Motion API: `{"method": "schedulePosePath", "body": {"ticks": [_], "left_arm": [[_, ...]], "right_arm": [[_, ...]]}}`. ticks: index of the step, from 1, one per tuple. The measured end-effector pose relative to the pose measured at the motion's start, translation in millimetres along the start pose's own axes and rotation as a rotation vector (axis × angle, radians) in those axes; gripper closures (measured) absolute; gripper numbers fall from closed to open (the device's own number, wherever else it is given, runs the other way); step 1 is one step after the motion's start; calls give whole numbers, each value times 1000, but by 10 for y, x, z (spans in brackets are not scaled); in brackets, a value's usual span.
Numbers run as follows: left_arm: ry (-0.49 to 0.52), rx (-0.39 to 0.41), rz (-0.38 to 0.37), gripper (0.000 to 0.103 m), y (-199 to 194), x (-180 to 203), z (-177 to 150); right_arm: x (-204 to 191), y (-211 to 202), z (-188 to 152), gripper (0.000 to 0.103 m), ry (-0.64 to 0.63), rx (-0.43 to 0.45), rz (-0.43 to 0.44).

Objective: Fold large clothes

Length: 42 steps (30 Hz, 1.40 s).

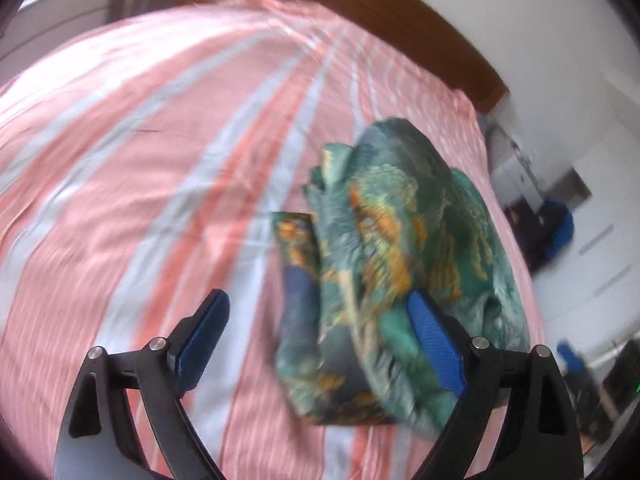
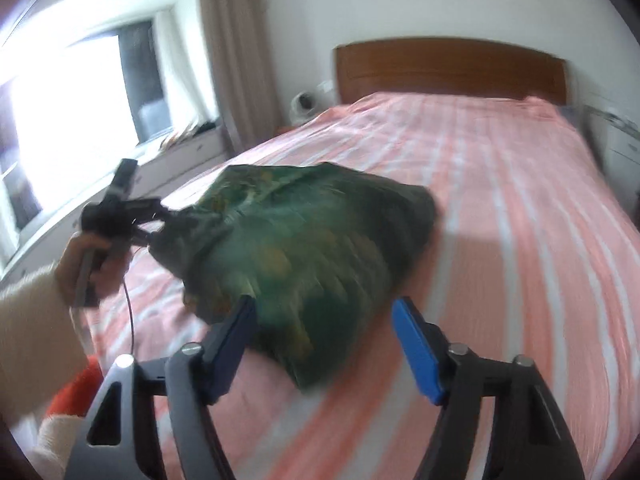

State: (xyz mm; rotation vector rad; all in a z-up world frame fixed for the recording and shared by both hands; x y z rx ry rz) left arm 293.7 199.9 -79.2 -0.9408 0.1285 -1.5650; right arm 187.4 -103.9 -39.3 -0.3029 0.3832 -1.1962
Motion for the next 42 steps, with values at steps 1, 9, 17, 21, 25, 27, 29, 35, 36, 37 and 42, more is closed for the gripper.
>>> {"method": "schedulePosePath", "body": {"ticks": [1, 9, 17, 21, 25, 27, 29, 35, 36, 37, 42], "left_arm": [[-18, 41, 21, 10, -62, -52, -75], [-89, 195, 245, 10, -199, -573, -860], [42, 237, 260, 10, -253, -663, -892], [35, 188, 270, 10, -178, -757, -915], [61, 160, 271, 10, -149, -769, -922], [82, 147, 272, 10, -117, -758, -920], [91, 135, 268, 9, -85, -760, -908], [95, 118, 273, 7, -24, -772, -871], [99, 116, 276, 7, -25, -768, -875], [107, 112, 281, 7, -16, -758, -878], [147, 108, 305, 7, 6, -722, -909]], "right_arm": [[-72, 167, 97, 41, -22, -7, 18], [-697, 1646, -134, 38, -140, -201, -6], [-760, 1285, 639, 36, -86, -32, -57], [-773, 1816, 834, 29, 88, -21, 2], [-830, 2617, 265, 19, 166, -141, 28], [-964, 2700, 33, 19, 68, -122, 6], [-1023, 2632, -36, 19, 19, -67, -3], [-972, 2591, -148, 19, 16, -34, 3], [-993, 2589, -155, 19, 5, -32, -5], [-1001, 2598, -146, 19, -2, -32, -10], [-1042, 2609, -81, 19, -13, -35, -26]]}}
Point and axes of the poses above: each gripper's, at about its wrist camera, not at the fingertips, and y roughly the way its jaws point, x to its right, z to its top, the point moved 2 cm from there along y, roughly the way its jaws point, and after that the axes turned 11 degrees about x, right-handed, at the moved point
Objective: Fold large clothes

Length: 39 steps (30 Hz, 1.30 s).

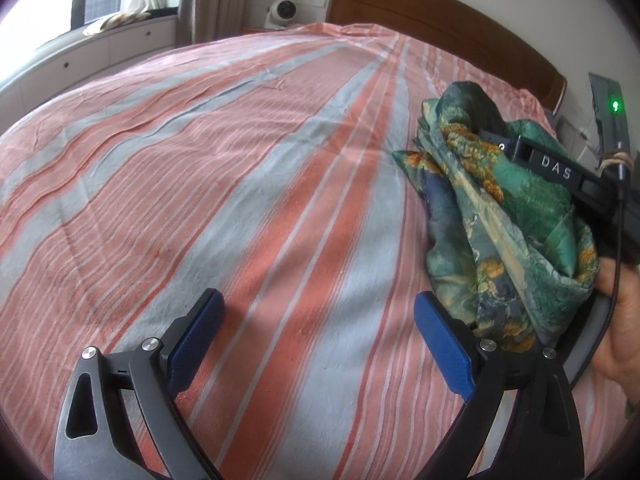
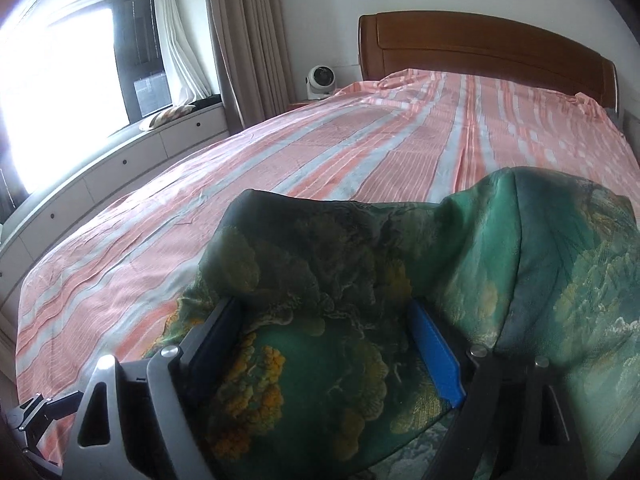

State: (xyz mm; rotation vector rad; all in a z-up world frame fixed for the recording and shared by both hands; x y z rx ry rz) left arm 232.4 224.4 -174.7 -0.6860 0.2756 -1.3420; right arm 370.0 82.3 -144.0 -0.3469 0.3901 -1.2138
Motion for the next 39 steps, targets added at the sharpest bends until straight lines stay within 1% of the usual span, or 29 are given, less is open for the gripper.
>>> {"method": "schedulePosePath", "body": {"ticks": [5, 8, 11, 14, 18, 20, 21, 24, 26, 27, 29, 30, 32, 35, 37, 39], "left_arm": [[35, 9, 19, 4, 42, 37, -41], [75, 11, 47, 4, 76, 88, -75], [95, 17, 57, 3, 80, 110, -95], [84, 20, 49, 3, 72, 87, -91], [86, 18, 52, 3, 68, 84, -86], [86, 16, 54, 3, 71, 87, -81], [86, 16, 55, 3, 70, 91, -79], [87, 15, 54, 2, 76, 94, -75], [89, 17, 56, 2, 79, 92, -79], [91, 18, 57, 2, 77, 100, -85], [98, 22, 59, 1, 73, 110, -97], [102, 24, 60, 1, 71, 114, -105], [105, 29, 58, 1, 63, 120, -118], [100, 32, 52, 1, 54, 116, -126], [102, 33, 53, 1, 49, 116, -133], [104, 33, 55, 1, 44, 118, -139]], "right_arm": [[-46, -29, 19, 18, -26, 1, -30], [-89, -12, 71, 18, -32, -33, -49], [-110, -77, 222, 16, -37, -71, -75], [-144, -322, 444, 16, -43, -65, -69], [-119, -822, 662, 15, -42, -5, -69], [-84, -1022, 690, 15, -30, 19, -78], [-48, -1173, 671, 15, -14, 37, -90], [1, -1370, 499, 11, 17, 61, -121], [-33, -1293, 320, 11, 1, 24, -122], [-78, -1164, 156, 11, -13, -24, -111], [-128, -984, -14, 9, -42, -78, -109], [-171, -881, -103, 8, -78, -96, -118], [-195, -848, -98, 7, -100, -75, -133], [-143, -941, 1, 7, -69, -61, -135], [-112, -1191, 76, 7, -43, -4, -139], [-65, -1462, 63, 7, -24, 40, -138]]}}
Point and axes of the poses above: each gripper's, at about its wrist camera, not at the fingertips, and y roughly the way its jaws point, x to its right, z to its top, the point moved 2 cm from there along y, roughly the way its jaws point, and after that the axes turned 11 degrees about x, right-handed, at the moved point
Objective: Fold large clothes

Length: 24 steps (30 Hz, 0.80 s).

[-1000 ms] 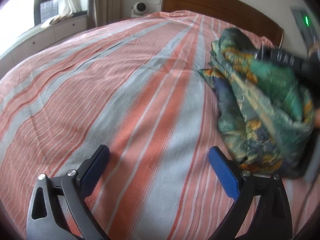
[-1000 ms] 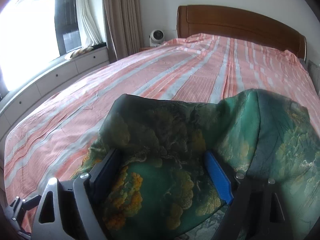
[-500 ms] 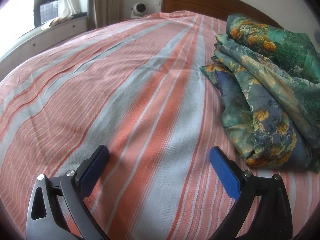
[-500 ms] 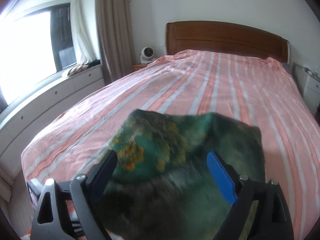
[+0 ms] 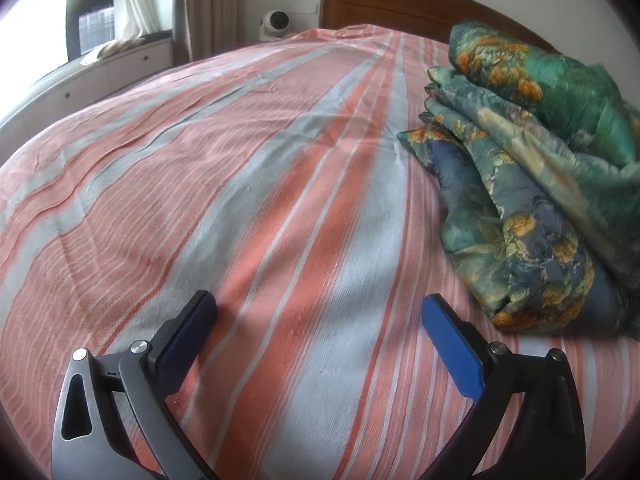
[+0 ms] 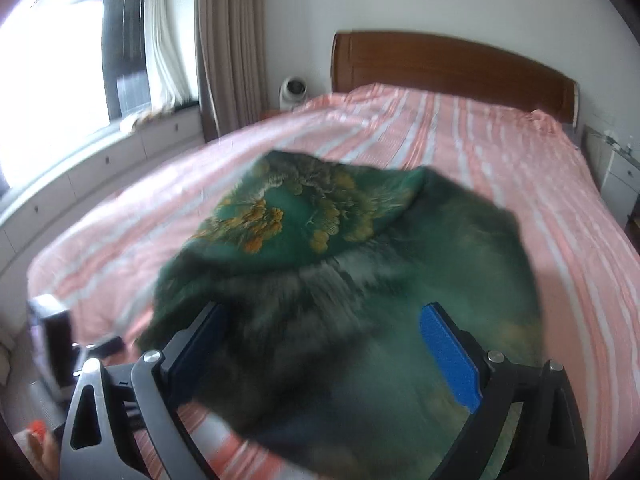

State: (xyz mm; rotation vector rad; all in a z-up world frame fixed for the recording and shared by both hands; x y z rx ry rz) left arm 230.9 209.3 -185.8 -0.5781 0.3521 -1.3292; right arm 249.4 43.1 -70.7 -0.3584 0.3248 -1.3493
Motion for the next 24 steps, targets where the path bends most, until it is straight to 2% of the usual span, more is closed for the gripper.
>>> {"method": "schedulePosePath", "body": {"ticks": [2, 5, 9, 12, 14, 22, 24], "left_arm": [[2, 0, 2, 1, -3, 5, -1], [5, -3, 5, 1, -10, 14, 0], [1, -10, 13, 1, -81, 18, 11], [-46, -12, -25, 1, -265, -9, -3], [-77, -17, -67, 1, -408, -2, -5], [-124, -17, -181, 1, -954, 175, -19], [-130, -43, -211, 1, -1043, 270, -119]], "right_arm": [[93, -246, -92, 7, 10, 19, -3], [279, -637, -411, 7, -7, 7, -43], [629, -978, -982, 7, -44, -90, -131], [877, -1106, -1261, 7, -16, -153, -186], [1008, -1191, -1378, 6, 14, -160, -208], [1233, -1121, -1705, 6, 77, -196, -218], [1216, -1142, -1761, 2, 76, -191, -217]]}}
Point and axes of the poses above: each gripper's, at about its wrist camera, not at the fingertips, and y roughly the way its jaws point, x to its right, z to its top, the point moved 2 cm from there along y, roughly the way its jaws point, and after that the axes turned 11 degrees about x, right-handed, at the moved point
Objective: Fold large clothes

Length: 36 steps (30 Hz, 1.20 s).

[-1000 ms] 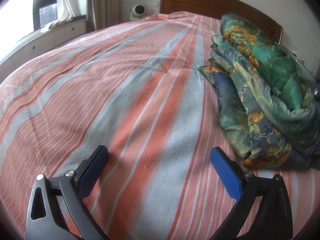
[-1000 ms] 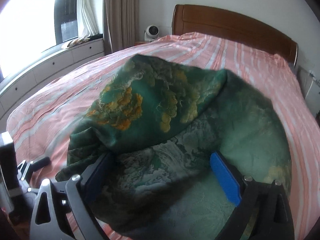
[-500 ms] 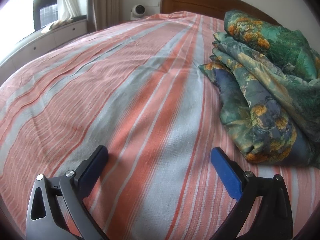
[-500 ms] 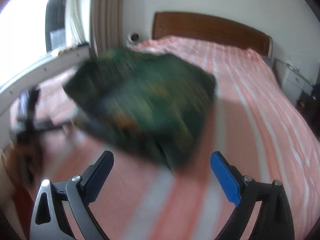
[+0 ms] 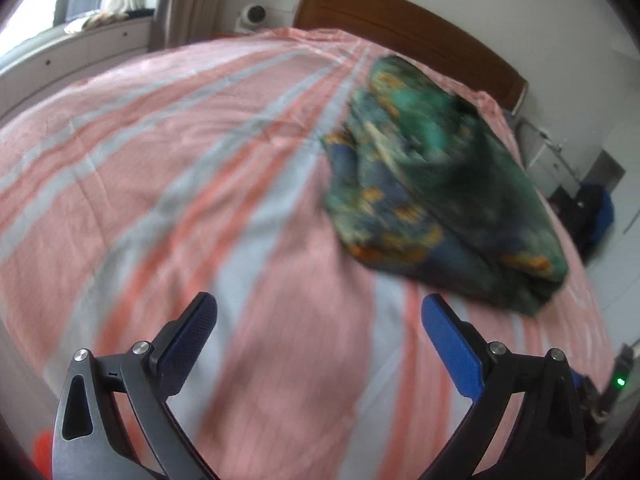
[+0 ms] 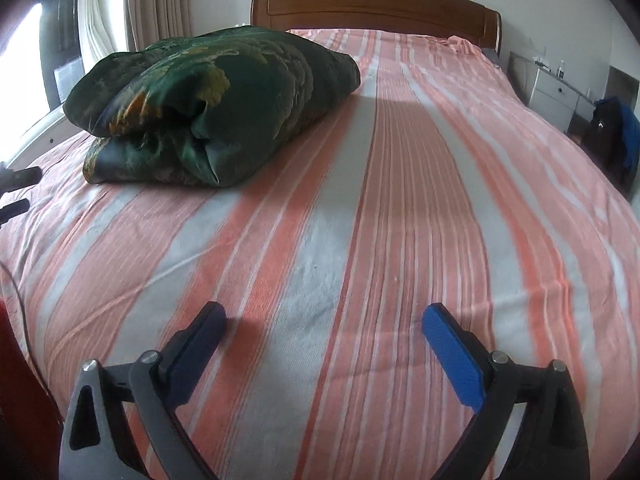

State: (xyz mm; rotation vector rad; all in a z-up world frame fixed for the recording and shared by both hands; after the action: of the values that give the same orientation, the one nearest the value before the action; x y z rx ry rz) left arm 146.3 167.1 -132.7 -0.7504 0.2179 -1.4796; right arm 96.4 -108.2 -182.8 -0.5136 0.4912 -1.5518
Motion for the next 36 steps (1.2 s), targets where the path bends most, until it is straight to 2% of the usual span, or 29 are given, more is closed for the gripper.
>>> {"method": "schedulePosePath", "body": {"ticks": [4, 9, 13, 20, 23, 26, 29, 31, 34, 36], "left_arm": [[-7, -50, -43, 1, -11, 221, -170], [4, -44, -53, 1, -14, 467, -250], [31, -56, -1, 1, 74, 517, -332], [155, -90, 84, 1, 189, 604, -514], [220, -96, 145, 1, 205, 635, -562], [220, -101, 145, 1, 185, 635, -553], [173, -102, 82, 3, 78, 607, -411], [131, -54, -16, 5, -73, 641, -128], [72, 34, -185, 4, -221, 730, 521], [70, 38, -260, 3, -151, 799, 937]], "right_arm": [[19, 47, -75, 1, 4, 14, 15], [30, 56, -111, 0, 1, 42, 35], [6, 40, -128, 0, -3, 43, 42], [-8, 21, -149, 0, -16, 50, 45], [-15, 14, -159, 0, -18, 51, 44], [-21, 13, -161, 0, -19, 52, 42], [-21, 13, -161, 0, -21, 54, 40], [-26, 14, -159, 0, -22, 55, 39], [-27, 15, -161, 0, -23, 55, 39], [-25, 14, -161, 0, -24, 57, 38]]}}
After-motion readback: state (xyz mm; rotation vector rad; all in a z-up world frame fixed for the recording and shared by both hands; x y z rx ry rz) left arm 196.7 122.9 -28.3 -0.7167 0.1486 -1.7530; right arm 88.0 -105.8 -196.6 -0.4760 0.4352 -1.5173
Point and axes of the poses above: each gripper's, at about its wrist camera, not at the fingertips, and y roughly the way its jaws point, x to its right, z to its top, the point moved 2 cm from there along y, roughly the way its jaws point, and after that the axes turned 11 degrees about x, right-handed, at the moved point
